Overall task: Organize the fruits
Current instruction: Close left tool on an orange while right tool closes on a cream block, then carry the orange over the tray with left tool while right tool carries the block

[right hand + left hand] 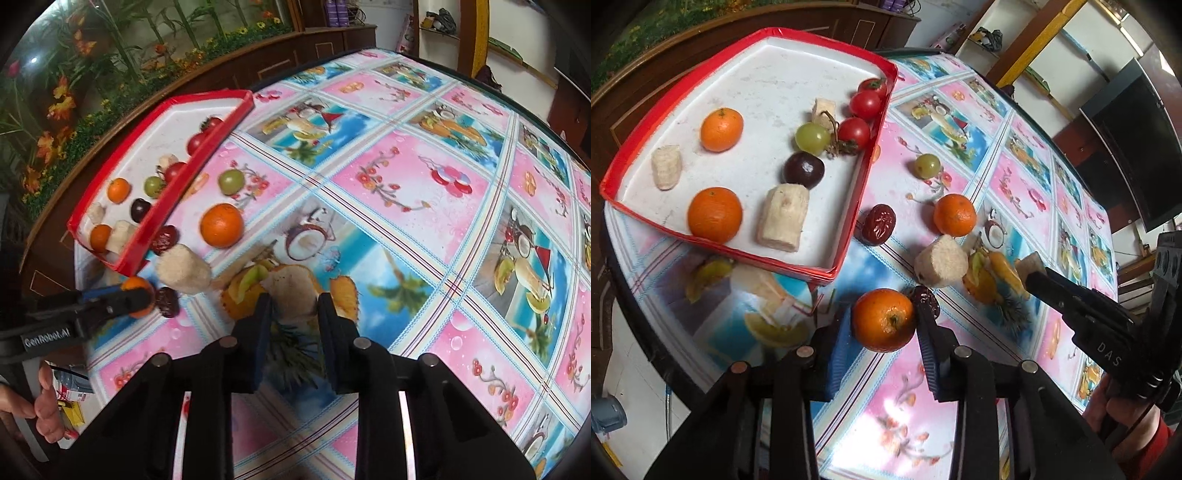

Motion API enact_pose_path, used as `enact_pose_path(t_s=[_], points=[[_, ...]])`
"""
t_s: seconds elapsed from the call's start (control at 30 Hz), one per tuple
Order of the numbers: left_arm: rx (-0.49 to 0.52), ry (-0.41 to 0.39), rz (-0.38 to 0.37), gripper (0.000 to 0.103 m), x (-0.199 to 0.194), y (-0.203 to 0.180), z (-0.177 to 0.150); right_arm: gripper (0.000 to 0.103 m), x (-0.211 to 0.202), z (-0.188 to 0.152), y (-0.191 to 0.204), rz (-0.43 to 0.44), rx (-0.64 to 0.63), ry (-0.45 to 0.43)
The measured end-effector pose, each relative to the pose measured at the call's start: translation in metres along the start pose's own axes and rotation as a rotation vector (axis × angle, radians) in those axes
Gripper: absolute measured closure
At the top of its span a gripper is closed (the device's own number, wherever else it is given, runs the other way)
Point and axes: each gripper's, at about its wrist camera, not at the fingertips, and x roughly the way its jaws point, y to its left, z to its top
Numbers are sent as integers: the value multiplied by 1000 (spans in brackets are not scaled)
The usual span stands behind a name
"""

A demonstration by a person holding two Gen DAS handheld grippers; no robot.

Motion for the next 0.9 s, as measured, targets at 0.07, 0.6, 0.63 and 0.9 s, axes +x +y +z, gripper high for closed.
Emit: enact_pose_path(t_s=[0.07,0.6,0.63,0.9], points=[[2,-12,1,68,-5,0,1,75,-3,1,3,14,-3,-8],[-35,-87,51,68,-34,30,19,75,-7,19,38,99,-54,-34],[-39,-92,53,68,-35,31,21,75,-7,21,40,103,-56,-34],[-65,-130,88,68,-47,55,42,75,-3,34,63,143,-92,-37]])
